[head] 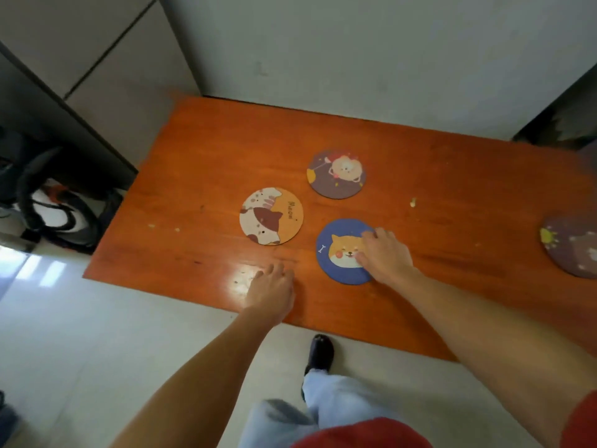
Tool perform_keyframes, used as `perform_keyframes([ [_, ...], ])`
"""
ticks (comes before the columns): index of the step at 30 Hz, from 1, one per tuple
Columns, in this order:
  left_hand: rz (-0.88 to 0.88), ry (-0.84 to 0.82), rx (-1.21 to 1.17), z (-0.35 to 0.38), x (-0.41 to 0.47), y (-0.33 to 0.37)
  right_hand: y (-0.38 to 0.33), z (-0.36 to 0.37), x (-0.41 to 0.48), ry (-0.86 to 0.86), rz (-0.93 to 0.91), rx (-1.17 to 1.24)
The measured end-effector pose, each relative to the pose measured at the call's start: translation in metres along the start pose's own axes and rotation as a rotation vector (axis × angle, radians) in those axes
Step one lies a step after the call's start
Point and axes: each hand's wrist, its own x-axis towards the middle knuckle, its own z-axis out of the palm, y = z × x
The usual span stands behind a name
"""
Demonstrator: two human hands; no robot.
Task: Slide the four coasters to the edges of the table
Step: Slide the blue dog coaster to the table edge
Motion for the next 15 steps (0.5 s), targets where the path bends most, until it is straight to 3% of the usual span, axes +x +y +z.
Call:
perform_keyframes([
  [5, 0.104, 0.0, 0.013, 0.027, 0.022, -0.007, 0.002, 0.01, 0.005, -0.047, 0.371, 0.293],
  [12, 0.19, 0.058, 0.016, 0.067, 0.02, -0.031, -0.013, 0.025, 0.005, 0.001, 0.669, 0.527],
  [15, 0.203, 0.081, -0.029, 0.074, 0.021, -0.035, -0.015, 0.032, 0.003, 0.102, 0.784, 0.717],
])
